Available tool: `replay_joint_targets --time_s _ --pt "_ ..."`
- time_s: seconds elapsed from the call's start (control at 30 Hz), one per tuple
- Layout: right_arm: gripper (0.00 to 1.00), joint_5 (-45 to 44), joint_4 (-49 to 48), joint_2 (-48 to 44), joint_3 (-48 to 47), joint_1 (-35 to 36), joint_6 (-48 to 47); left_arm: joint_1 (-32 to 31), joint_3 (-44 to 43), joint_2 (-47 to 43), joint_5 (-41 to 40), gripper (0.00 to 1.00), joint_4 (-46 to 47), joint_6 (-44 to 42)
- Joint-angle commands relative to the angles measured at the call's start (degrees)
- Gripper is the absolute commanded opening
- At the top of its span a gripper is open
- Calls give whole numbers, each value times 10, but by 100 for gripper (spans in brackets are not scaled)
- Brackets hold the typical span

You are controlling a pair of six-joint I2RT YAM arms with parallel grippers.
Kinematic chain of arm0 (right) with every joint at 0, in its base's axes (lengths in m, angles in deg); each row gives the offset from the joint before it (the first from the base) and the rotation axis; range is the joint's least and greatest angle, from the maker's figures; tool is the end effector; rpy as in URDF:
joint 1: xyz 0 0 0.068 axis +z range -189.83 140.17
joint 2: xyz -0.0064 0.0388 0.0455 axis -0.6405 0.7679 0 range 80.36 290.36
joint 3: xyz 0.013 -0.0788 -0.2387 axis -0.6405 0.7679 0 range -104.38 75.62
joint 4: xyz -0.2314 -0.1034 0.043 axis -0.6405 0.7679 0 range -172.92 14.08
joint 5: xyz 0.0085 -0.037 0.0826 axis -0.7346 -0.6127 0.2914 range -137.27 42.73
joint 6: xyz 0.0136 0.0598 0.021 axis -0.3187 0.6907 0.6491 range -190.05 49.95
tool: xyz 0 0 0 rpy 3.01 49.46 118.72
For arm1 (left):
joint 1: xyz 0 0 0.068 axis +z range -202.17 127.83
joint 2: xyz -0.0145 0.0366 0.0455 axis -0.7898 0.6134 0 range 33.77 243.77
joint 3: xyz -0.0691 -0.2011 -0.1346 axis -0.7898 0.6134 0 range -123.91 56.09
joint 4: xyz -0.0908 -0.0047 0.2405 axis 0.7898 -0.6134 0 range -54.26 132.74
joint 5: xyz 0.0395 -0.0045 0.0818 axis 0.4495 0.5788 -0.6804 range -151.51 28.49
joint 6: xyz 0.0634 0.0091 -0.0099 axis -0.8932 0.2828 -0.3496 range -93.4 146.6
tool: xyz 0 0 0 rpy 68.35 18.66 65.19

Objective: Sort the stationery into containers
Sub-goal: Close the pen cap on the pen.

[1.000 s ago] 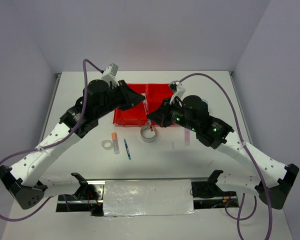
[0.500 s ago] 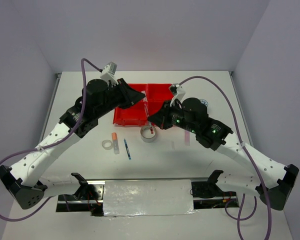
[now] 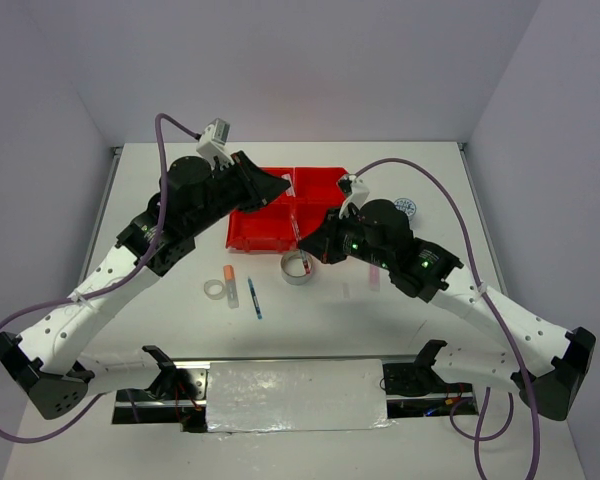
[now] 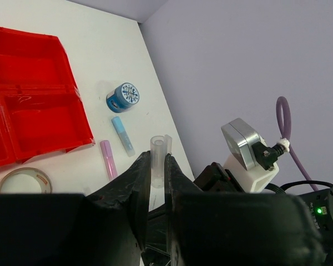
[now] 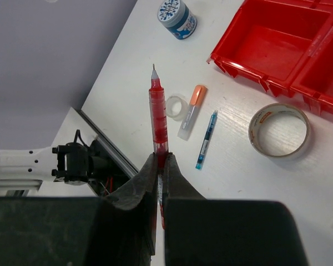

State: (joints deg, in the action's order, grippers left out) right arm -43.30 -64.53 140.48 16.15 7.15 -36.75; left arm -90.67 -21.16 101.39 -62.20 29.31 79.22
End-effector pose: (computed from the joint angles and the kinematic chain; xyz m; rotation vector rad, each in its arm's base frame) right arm 0.1734 0.1910 0.3401 -0.2923 2.0145 0.9888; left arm 0.2187 -0.1733 0.4284 -0.2286 1.7652 -1.1821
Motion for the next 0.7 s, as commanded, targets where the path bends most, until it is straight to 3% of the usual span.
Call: replay_joint_targets --time_s 0.0,0.67 --pt "0 7 -11 -18 -21 -3 -12 -2 -17 -13 -13 0 11 -11" --pt "0 -2 -2 5 -86 -2 -41 -2 28 -22 16 0 16 -2"
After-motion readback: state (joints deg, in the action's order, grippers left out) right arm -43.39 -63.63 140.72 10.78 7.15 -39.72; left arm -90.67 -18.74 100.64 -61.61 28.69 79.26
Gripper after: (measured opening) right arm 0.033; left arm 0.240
